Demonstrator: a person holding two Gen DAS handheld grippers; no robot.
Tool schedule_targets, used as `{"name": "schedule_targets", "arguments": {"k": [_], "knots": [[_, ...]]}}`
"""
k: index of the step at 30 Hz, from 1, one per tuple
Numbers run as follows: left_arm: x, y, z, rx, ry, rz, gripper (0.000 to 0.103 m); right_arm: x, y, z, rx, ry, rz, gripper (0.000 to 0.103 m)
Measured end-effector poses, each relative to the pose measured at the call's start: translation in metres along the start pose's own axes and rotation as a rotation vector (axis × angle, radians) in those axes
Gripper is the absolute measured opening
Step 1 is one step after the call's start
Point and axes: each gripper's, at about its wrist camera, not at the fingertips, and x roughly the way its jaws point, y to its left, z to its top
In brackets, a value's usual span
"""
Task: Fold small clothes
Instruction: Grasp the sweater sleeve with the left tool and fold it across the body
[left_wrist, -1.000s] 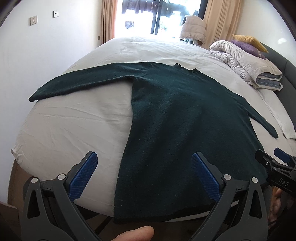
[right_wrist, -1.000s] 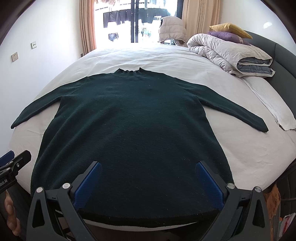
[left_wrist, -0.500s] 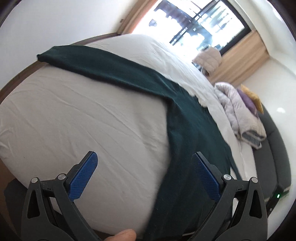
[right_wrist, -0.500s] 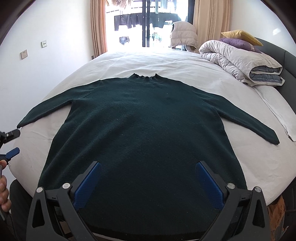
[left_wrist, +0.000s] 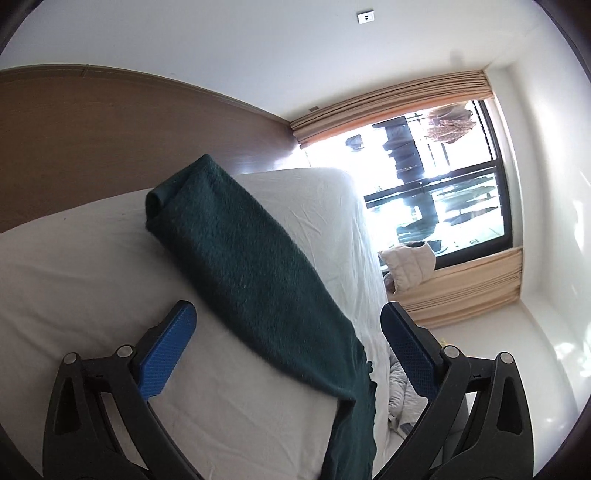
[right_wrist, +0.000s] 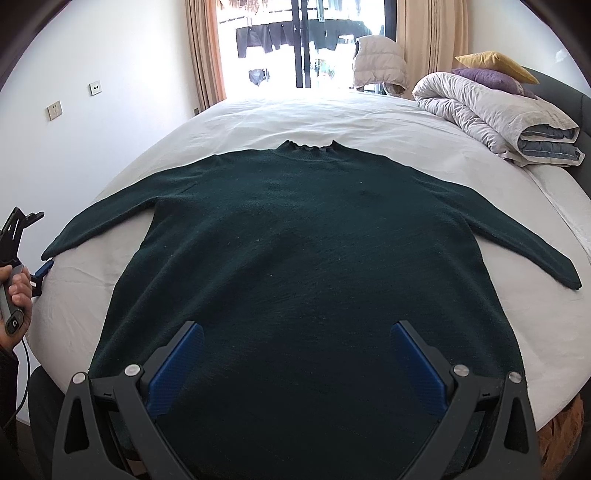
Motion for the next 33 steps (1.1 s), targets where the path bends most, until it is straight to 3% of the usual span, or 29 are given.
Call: {"name": "schedule_targets", "arguments": {"k": [3,6,8,10,13,17,24,27,29,31,33], "knots": [[0.015,0.002,0.014,-0.025,0.007,-0.002,0.084,0.001,0.000,-0.001,0.001,-0.001,0.003,0.103],[0.027,0.006,0.021,-0.049,0.010,0.005,0.061,0.002,-0.002,-0.002,0.013,-0.003,0.002,0.103],[0.035,0.011,0.024,-0.067,0.020,0.006,0.031,0.003,-0.005,-0.002,0.030,-0.002,0.010,0.103],[0.040,0.013,0.028,-0.075,0.021,0.014,0.026,0.003,-0.009,-0.003,0.045,-0.007,0.013,0.103],[0.042,-0.004,0.022,-0.011,0.008,0.040,0.018,0.002,-0.018,-0.004,0.070,-0.023,0.020,0.103],[0.056,-0.075,-0.007,0.172,0.022,0.056,0.017,0.000,-0.041,-0.008,0.129,-0.040,0.029,0.103],[0.123,-0.248,-0.110,0.604,0.099,0.050,0.015,-0.004,-0.101,-0.023,0.268,-0.062,0.020,0.103],[0.162,-0.316,-0.190,0.804,0.163,0.024,0.015,-0.005,-0.127,-0.030,0.323,-0.073,0.005,0.103],[0.182,-0.345,-0.261,0.916,0.210,0.007,0.015,-0.006,-0.143,-0.035,0.352,-0.077,-0.006,0.103],[0.189,-0.353,-0.340,1.002,0.256,-0.002,0.015,-0.005,-0.160,-0.041,0.382,-0.077,-0.019,0.103],[0.211,-0.357,-0.399,1.070,0.307,-0.003,0.015,-0.005,-0.176,-0.046,0.410,-0.072,-0.034,0.103]]}}
